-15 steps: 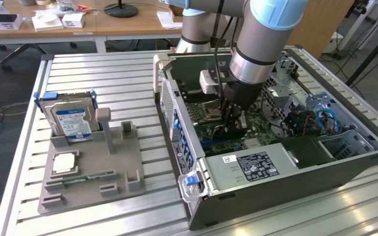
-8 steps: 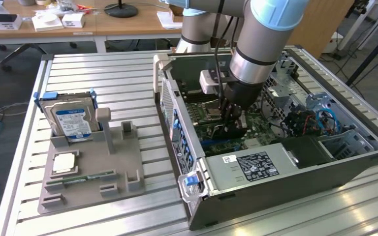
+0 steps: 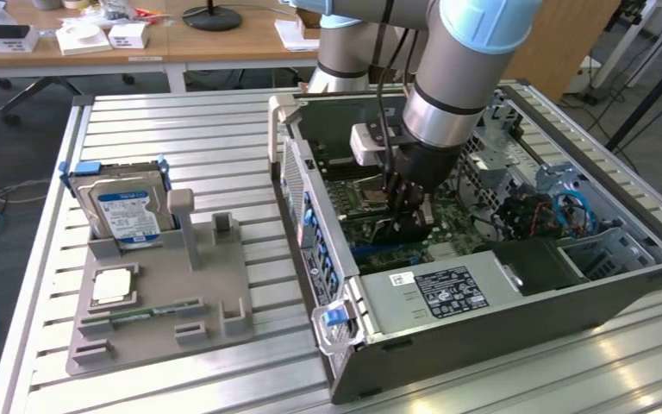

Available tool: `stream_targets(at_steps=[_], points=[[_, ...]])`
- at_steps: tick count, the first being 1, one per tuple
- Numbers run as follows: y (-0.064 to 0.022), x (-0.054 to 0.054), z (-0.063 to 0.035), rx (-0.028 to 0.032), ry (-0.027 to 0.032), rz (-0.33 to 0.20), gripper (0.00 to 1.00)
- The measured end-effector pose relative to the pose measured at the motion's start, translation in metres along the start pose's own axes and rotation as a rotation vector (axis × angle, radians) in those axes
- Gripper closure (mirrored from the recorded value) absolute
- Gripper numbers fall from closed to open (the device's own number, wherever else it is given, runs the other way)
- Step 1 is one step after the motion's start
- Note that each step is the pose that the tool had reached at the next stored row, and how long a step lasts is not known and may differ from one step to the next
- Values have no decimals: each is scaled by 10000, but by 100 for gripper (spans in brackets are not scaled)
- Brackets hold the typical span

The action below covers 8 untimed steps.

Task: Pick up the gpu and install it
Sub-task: 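Insert the gpu into the slot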

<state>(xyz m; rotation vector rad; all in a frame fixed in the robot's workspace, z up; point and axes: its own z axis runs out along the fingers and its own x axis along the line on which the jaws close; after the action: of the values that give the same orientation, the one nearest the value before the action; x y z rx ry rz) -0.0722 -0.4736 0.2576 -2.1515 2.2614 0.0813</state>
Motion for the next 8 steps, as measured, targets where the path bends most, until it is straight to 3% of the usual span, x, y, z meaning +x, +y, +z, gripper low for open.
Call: stream_targets(at_steps=[8], points=[[-1, 0, -1, -3, 1, -58, 74]])
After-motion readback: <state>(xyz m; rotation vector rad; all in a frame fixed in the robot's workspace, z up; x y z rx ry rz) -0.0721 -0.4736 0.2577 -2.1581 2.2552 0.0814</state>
